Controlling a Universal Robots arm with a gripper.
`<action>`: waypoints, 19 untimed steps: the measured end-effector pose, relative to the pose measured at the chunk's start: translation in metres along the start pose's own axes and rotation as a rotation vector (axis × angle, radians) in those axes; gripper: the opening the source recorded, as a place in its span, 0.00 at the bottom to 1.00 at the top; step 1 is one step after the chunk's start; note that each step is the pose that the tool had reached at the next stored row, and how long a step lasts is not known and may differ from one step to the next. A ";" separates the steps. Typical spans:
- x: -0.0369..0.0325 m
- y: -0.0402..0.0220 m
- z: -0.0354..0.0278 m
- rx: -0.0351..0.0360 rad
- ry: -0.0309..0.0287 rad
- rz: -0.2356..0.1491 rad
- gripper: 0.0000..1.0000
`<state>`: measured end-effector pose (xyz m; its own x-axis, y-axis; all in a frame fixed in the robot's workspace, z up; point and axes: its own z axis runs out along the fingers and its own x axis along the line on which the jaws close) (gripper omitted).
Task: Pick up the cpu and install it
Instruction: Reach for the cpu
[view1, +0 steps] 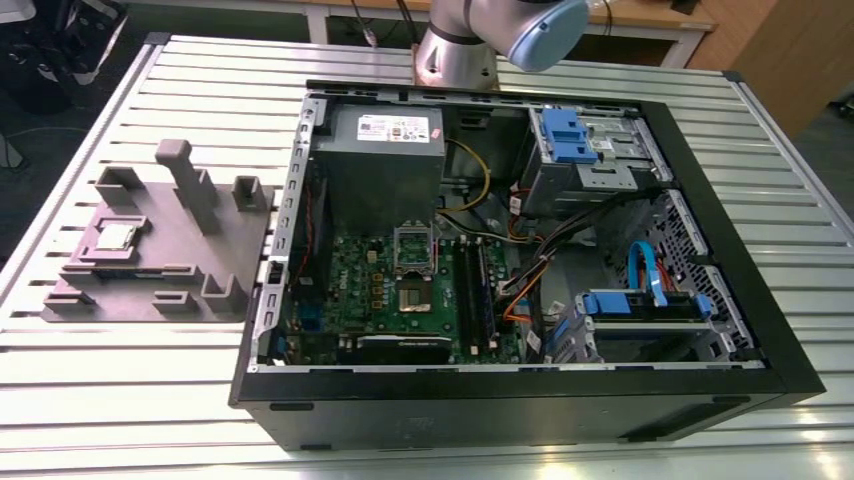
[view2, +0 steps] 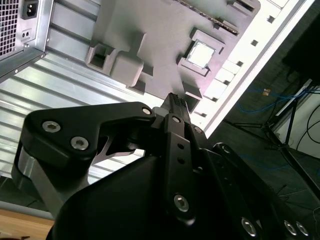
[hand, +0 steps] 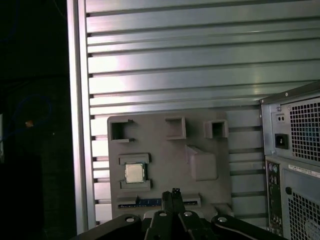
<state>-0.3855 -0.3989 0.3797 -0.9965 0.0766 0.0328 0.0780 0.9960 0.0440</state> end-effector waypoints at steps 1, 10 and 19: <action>0.0010 -0.0001 0.0001 0.0000 0.0000 0.000 0.10; 0.0164 -0.0013 0.0011 0.0001 0.0003 0.000 0.10; 0.0373 -0.0030 0.0025 0.0000 0.0002 0.000 0.10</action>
<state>-0.4230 -0.3990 0.3783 -0.9965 0.0766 0.0330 0.0780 0.9960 0.0440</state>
